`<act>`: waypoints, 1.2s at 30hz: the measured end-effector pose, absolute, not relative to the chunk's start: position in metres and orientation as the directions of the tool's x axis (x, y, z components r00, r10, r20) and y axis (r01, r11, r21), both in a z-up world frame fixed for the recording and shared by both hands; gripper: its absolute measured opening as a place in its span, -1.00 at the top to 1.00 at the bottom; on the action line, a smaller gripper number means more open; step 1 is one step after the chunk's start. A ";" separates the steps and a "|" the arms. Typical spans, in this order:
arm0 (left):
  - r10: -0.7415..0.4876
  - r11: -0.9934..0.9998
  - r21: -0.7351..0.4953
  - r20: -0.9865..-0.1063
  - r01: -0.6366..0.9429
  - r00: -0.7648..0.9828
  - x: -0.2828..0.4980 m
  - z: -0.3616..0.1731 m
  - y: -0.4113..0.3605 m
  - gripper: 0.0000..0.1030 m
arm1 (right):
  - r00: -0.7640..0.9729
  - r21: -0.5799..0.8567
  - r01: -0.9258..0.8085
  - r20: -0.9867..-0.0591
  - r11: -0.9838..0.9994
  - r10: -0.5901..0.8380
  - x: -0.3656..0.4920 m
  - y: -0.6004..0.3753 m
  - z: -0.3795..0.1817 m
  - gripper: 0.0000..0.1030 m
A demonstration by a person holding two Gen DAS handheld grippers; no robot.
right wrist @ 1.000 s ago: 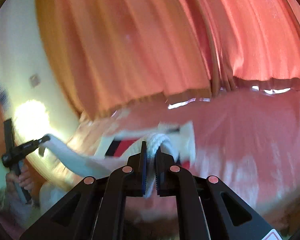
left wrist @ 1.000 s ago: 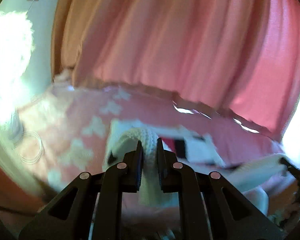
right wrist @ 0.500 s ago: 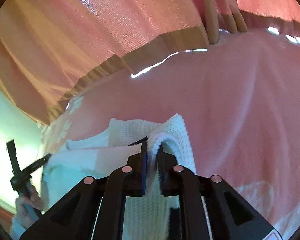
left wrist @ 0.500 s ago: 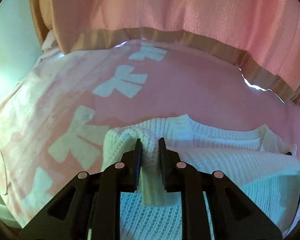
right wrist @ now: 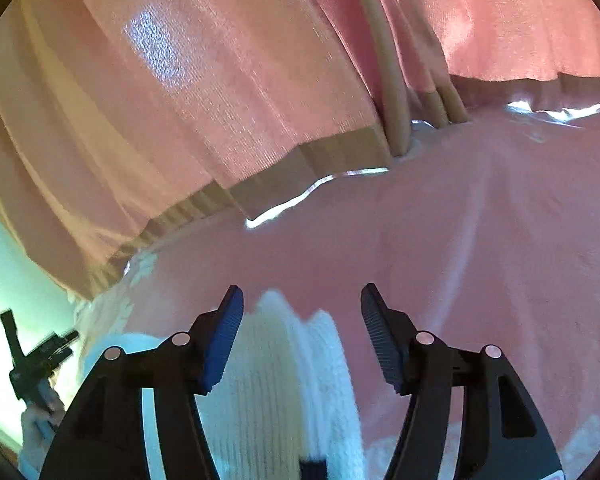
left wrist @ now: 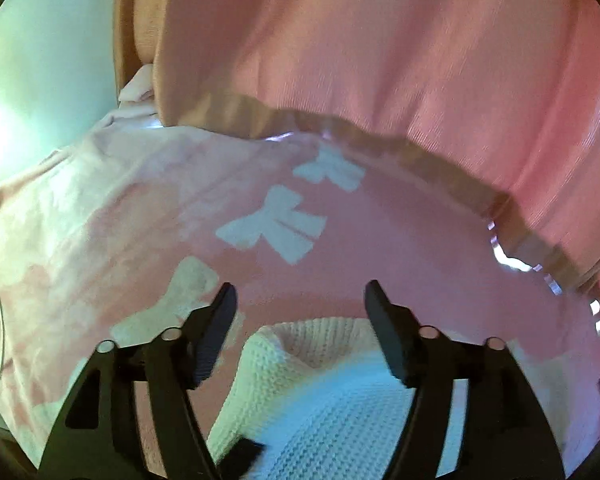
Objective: Fold small clothes
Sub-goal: 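Fold the hem toward the collar with both grippers and lower it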
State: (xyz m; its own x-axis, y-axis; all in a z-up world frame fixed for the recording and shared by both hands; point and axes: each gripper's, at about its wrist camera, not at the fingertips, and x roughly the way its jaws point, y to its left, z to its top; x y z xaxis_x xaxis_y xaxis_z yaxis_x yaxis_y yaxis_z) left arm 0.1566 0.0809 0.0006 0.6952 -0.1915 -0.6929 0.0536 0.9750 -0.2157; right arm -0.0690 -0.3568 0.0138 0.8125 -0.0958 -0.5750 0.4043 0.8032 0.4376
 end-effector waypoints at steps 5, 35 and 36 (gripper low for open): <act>-0.284 0.958 -0.242 -0.747 0.152 0.602 0.141 -0.016 0.079 -0.45 | 0.750 0.347 0.372 -0.659 0.861 -0.059 -0.080 -0.332 0.005 -0.31; -0.265 0.964 -0.218 -0.849 0.154 0.457 0.142 -0.045 0.092 0.57 | 0.666 0.259 0.423 -0.738 0.869 -0.104 -0.072 -0.340 -0.004 0.10; -0.276 0.961 -0.231 -0.844 0.153 0.459 0.136 -0.042 0.095 0.48 | 0.673 0.262 0.425 -0.731 0.866 -0.110 -0.079 -0.338 0.000 0.06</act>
